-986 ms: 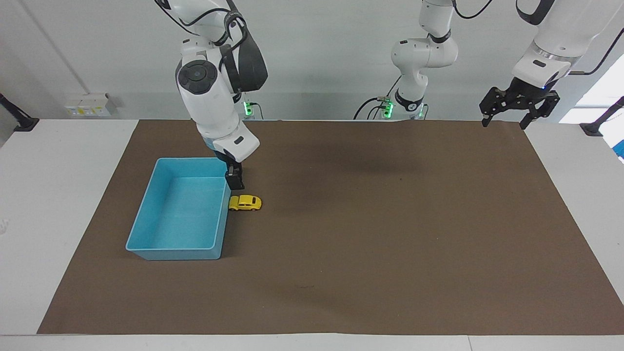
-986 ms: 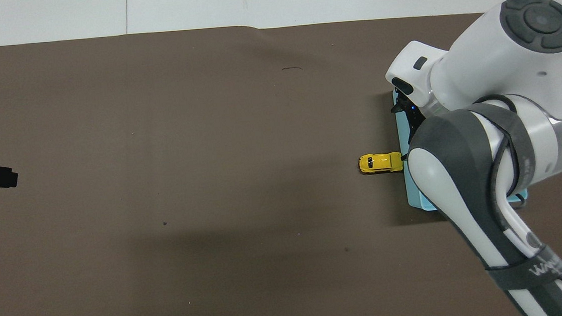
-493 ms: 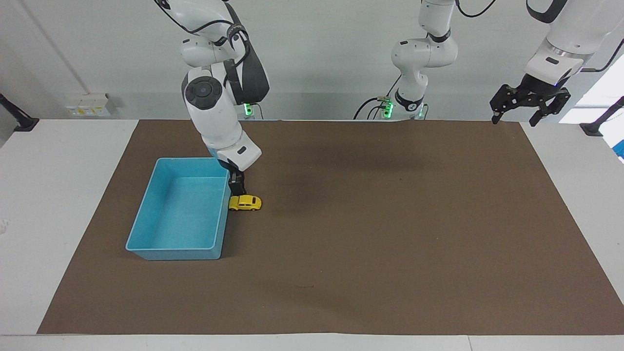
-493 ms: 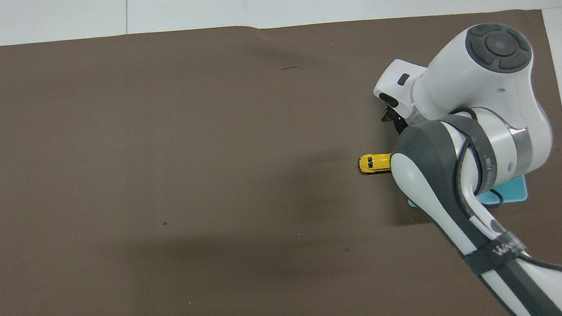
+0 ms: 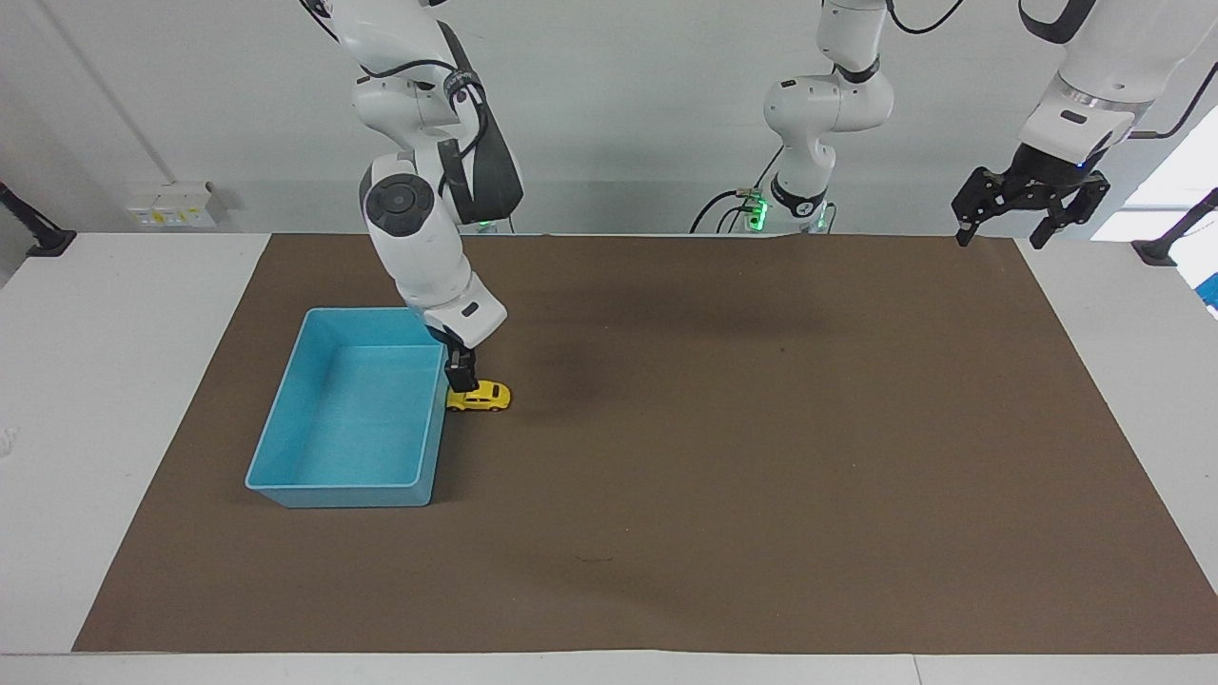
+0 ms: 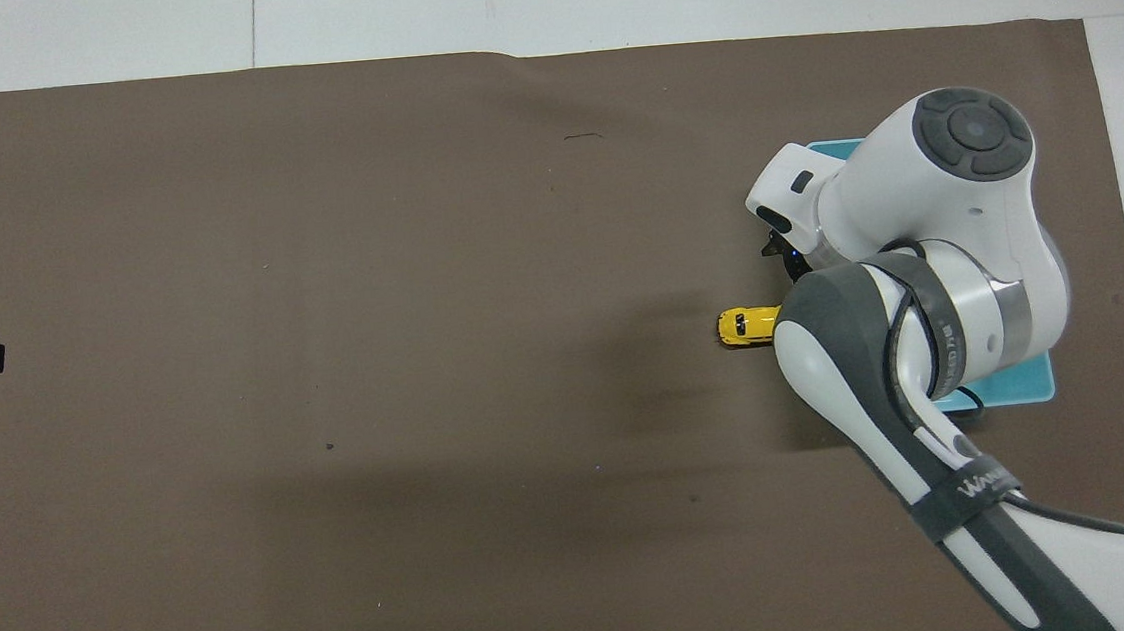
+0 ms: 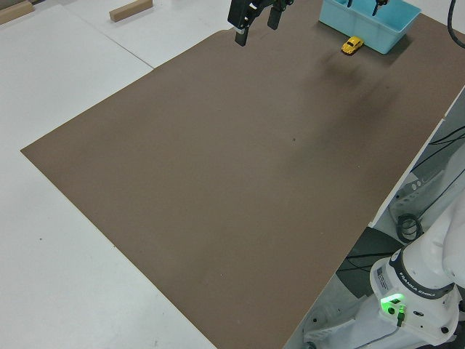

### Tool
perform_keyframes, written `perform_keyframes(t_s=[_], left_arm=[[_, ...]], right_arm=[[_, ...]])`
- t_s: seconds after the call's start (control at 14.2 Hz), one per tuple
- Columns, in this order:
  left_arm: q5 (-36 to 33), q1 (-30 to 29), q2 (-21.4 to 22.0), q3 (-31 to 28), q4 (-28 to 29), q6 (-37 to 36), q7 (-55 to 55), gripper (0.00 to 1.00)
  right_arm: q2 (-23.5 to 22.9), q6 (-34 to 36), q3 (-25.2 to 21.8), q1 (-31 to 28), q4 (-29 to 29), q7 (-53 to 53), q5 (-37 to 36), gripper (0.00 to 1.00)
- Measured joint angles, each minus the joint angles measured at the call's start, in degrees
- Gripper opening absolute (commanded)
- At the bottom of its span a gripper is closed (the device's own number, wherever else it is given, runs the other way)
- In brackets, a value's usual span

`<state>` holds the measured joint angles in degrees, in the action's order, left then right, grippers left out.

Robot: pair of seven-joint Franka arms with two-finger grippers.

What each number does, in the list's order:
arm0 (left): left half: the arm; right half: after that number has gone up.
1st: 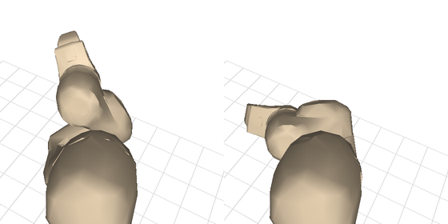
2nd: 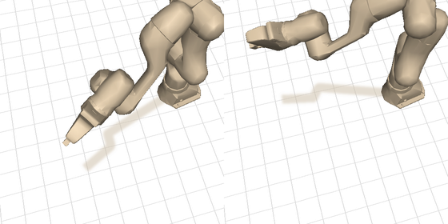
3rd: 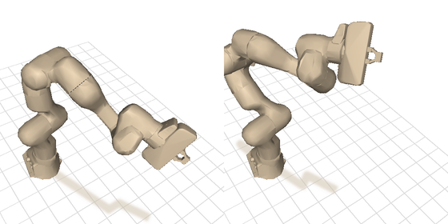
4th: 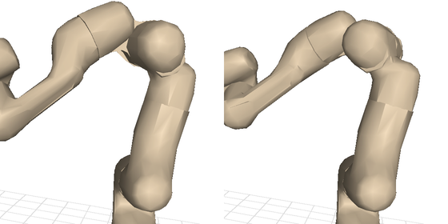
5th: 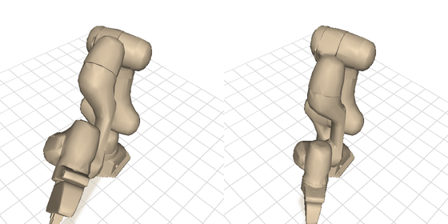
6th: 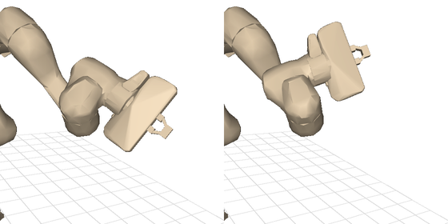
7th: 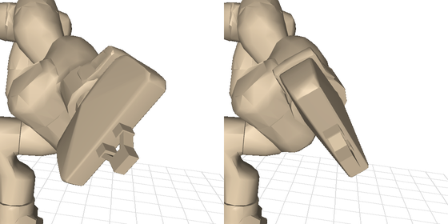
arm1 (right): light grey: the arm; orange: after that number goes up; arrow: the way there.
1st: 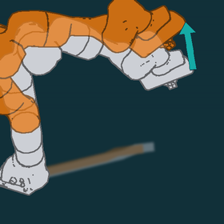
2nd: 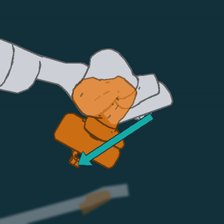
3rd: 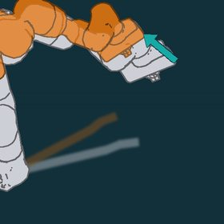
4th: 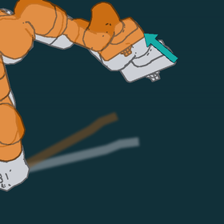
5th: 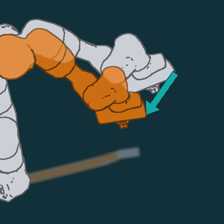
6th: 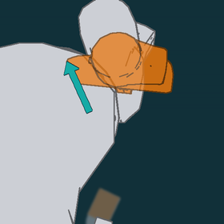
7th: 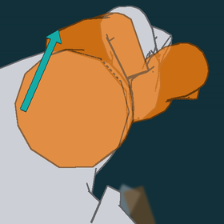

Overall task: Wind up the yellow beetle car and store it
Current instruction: 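Move the right gripper across the blue box toward the car, then lower the right gripper to the car beside the box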

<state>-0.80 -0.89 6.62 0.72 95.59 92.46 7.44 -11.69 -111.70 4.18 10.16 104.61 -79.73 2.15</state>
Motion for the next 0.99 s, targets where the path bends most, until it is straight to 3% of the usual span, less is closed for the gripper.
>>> perform_keyframes(t_s=[0.99], left_arm=[[0.97, 0.60, 0.21, 0.49, -2.42, -1.63, -4.46, 1.00]], right_arm=[[0.31, -12.38, 0.00, -0.02, 10.39, 0.00, -0.22, 1.00]])
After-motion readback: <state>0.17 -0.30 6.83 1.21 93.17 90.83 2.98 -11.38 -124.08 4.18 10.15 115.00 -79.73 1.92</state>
